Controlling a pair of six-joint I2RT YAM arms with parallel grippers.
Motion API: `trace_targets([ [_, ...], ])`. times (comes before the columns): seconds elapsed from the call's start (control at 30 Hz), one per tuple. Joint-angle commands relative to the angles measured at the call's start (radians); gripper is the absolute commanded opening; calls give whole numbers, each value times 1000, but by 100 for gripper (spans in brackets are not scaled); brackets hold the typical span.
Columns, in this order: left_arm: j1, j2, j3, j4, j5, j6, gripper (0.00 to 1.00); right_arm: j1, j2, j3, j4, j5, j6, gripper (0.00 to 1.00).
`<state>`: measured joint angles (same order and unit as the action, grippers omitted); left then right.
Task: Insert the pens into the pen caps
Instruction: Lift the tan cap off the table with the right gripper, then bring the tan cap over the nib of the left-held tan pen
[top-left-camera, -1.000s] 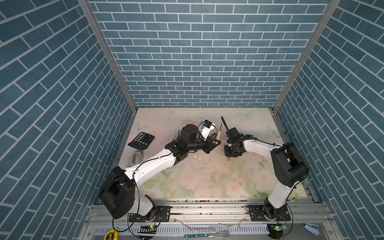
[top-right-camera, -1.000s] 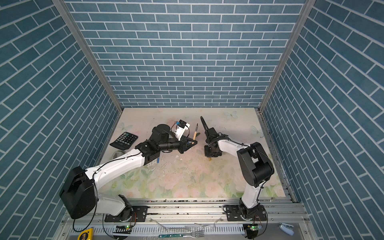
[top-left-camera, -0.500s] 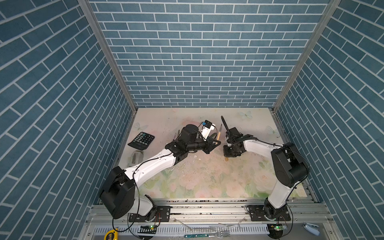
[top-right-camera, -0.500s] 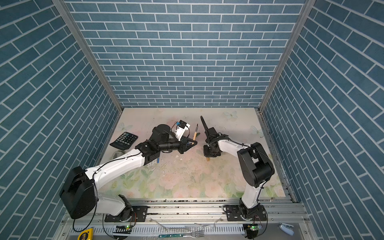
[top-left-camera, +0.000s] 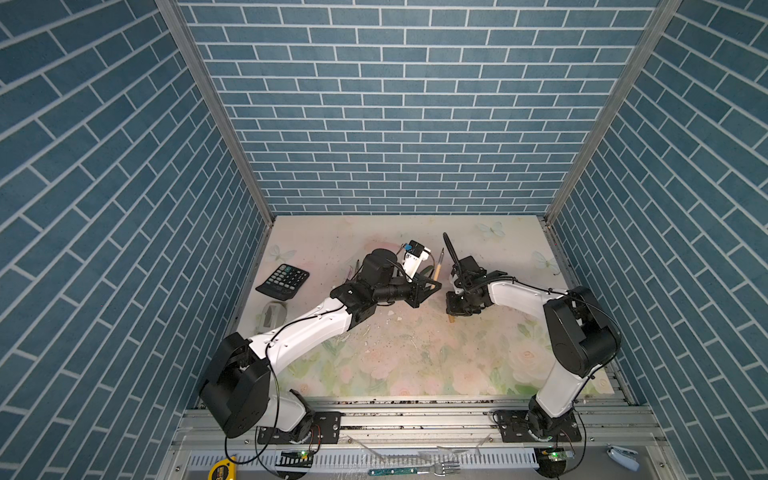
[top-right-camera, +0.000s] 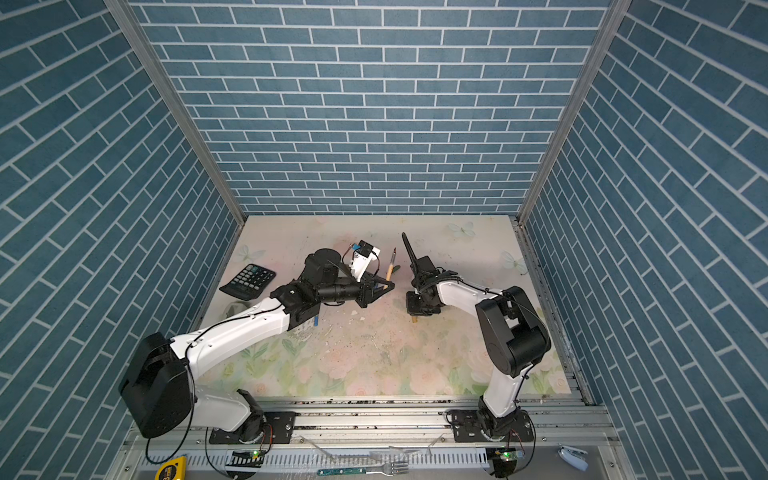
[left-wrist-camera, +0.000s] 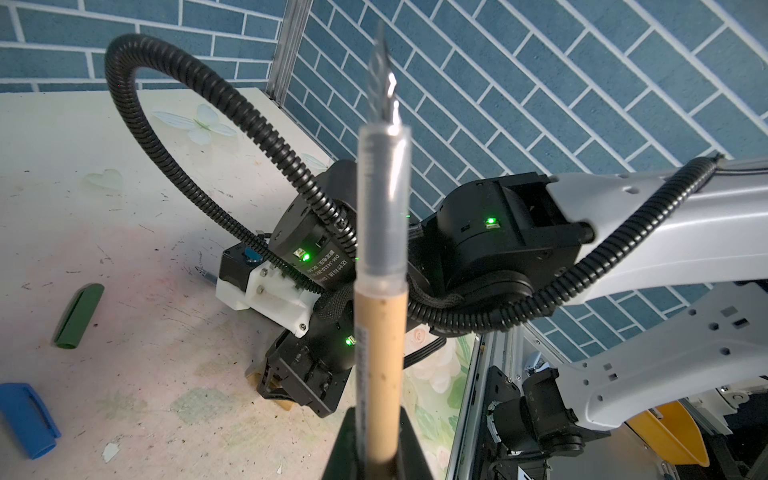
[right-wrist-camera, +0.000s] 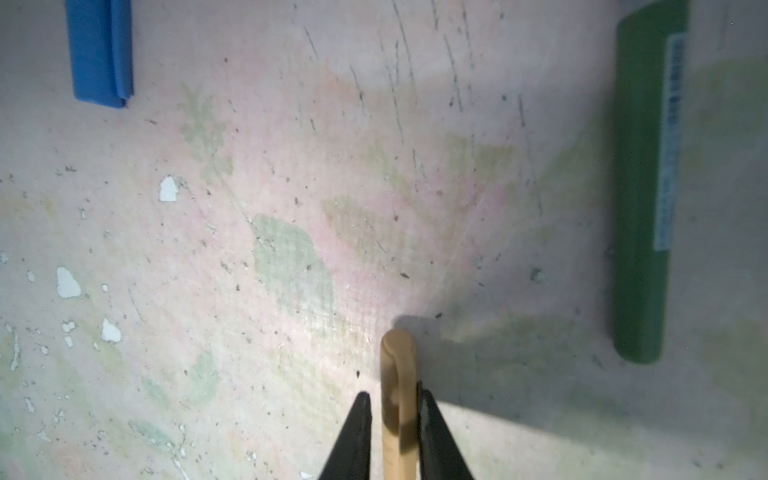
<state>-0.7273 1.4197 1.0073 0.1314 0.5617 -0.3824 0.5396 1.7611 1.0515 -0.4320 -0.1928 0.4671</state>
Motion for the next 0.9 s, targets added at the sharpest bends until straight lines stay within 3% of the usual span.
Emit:
trace_targets([
  [0.0,-9,-19,7,8,-6,17,0,3,-18,-14,10,-16,24,22],
  [0.5,-9,-26,7,1,-15,26,0,45,40,29,-53,111,24,15],
  [0.67,-9,-31,5,-5,-30,33,0,46,-19,12,-39,122,41,12],
  [0.87,-9,-49,-9,-3,-74,49,0,47,-191,-38,13,156,56,10],
])
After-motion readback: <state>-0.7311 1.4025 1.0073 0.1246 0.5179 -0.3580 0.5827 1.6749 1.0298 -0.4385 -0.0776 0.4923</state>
